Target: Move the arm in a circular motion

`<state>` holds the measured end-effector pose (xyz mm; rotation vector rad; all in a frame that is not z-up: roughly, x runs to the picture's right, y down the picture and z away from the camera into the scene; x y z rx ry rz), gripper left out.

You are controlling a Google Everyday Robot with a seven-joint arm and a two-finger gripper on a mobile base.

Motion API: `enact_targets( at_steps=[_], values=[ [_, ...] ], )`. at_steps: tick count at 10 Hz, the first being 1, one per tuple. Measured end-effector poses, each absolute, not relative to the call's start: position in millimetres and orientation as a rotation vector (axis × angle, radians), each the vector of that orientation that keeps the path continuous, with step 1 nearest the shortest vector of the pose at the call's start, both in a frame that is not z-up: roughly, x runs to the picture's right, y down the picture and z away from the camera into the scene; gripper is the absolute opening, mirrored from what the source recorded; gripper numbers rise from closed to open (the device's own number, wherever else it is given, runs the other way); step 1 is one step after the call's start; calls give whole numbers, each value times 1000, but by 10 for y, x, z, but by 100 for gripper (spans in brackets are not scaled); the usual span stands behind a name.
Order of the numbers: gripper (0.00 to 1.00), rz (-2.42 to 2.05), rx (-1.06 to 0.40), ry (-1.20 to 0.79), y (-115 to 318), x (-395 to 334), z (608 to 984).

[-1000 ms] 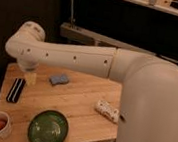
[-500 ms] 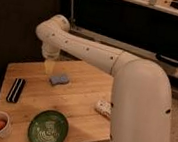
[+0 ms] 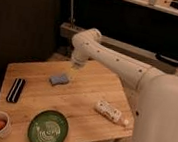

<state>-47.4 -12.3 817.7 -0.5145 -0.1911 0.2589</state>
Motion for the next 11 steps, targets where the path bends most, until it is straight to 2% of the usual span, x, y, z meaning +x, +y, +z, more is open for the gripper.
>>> enact_targets(
  at_steps=[2,5,8,11],
  values=[
    [80,342,-507,-186,43,-62,8168],
    [80,475,-489,-174,490,585,7874],
    [80,487,-477,-173,1033,768,7304],
    [80,371,-472,-166,1437,422,6654]
  ],
)
